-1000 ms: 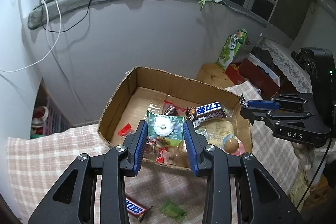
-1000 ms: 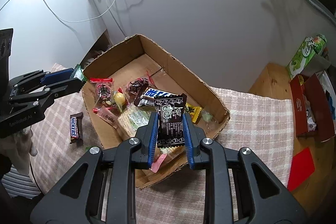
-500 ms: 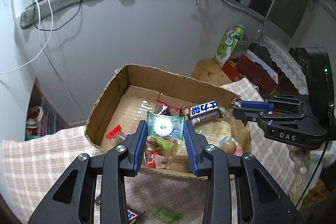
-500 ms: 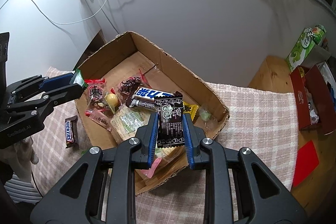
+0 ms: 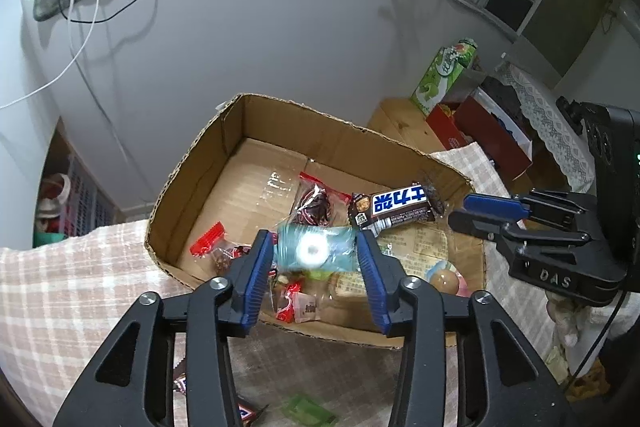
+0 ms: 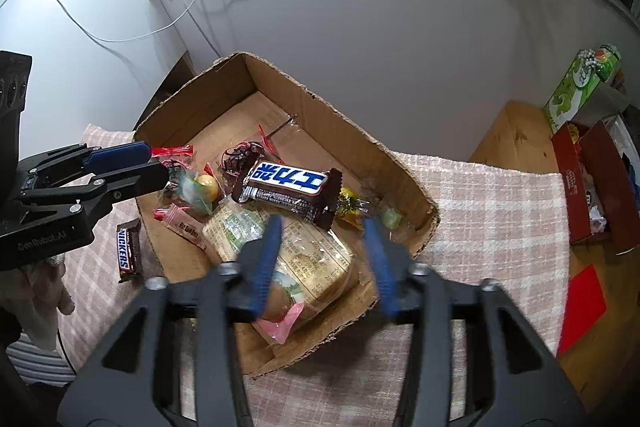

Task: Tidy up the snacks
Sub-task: 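Open both grippers to drop the mint pack and dark candy into the box, then move the left gripper to the Snickers bar while the right gripper approaches the green candy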

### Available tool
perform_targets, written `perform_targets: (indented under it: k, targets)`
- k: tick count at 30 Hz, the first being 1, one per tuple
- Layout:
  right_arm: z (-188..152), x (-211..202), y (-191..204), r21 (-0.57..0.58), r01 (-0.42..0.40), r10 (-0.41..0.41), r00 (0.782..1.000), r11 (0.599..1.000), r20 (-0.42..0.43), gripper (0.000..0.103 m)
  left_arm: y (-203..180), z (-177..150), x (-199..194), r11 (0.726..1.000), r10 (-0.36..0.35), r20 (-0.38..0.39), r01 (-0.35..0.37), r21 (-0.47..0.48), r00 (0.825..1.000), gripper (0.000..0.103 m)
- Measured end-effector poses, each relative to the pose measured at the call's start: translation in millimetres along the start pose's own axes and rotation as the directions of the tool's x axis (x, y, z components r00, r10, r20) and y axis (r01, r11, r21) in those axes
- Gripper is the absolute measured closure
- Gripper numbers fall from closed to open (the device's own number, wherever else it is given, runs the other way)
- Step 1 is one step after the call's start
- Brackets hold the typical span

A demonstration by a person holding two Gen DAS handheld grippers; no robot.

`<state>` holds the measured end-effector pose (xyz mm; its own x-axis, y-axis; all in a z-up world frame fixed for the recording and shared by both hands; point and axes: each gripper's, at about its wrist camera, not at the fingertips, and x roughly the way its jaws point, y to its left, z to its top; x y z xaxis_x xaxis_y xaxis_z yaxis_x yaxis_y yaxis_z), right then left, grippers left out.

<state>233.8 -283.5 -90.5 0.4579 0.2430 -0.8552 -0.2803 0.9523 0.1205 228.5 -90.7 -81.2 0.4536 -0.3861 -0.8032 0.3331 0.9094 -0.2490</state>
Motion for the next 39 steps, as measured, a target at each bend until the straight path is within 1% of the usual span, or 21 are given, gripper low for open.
perform_targets:
  k: [2, 4, 5, 9, 13, 16, 21, 25, 29, 34, 39]
  targets:
    - [-2, -3, -2, 0.009, -0.001, 0.001, 1.0, 1.0, 0.005, 0.052, 1, 0, 1, 1.0, -0.001, -0.005, 0.001, -0.002, 1.0, 0.06]
    - [-5, -6, -4, 0.022, 0.007, -0.007, 1.0, 1.0, 0.012, 0.045, 1, -1, 3, 1.0, -0.003, -0.013, 0.003, -0.003, 1.0, 0.06]
    - [-6, -8, -6, 0.027, 0.009, -0.009, 1.0, 1.0, 0.014, 0.044, 0, -1, 4, 1.0, -0.004, -0.017, 0.004, 0.0, 1.0, 0.06]
    - [-11, -16, -9, 0.04, 0.017, -0.018, 1.0, 0.999, 0.014, 0.044, 1, -1, 2, 1.0, -0.001, -0.019, 0.001, 0.003, 1.0, 0.06]
    - [-17, -27, -6, 0.042, 0.009, -0.01, 0.999, 0.999, 0.035, 0.044, 9, -2, -9, 1.0, 0.001, -0.006, -0.001, -0.015, 1.0, 0.059]
    - [-22, -33, 0, 0.037, 0.005, -0.007, 0.999, 0.999, 0.047, 0.044, 19, -3, -20, 0.999, 0.004, 0.012, -0.003, -0.033, 1.0, 0.059]
    - [-29, -41, 8, 0.046, -0.02, 0.016, 0.998, 0.999, 0.066, 0.044, 41, -8, -38, 0.996, 0.039, 0.034, -0.036, -0.08, 0.999, 0.059]
    - [-37, -44, 13, 0.061, -0.022, 0.016, 0.996, 0.998, 0.084, 0.044, 51, -16, -49, 0.993, 0.074, 0.039, -0.07, -0.097, 0.997, 0.06]
    - [-42, -51, 16, 0.065, -0.016, 0.009, 0.994, 0.998, 0.109, 0.044, 60, -27, -60, 0.987, 0.089, 0.046, -0.082, -0.141, 0.995, 0.059]
    - [-48, -57, 23, 0.084, -0.056, 0.045, 0.991, 0.995, 0.13, 0.044, 68, -45, -66, 0.98, 0.106, 0.028, -0.1, -0.17, 0.994, 0.059]
    - [-55, -55, 33, 0.085, -0.058, 0.048, 0.992, 0.995, 0.113, 0.043, 72, -61, -75, 0.972, 0.12, 0.026, -0.112, -0.208, 0.992, 0.059]
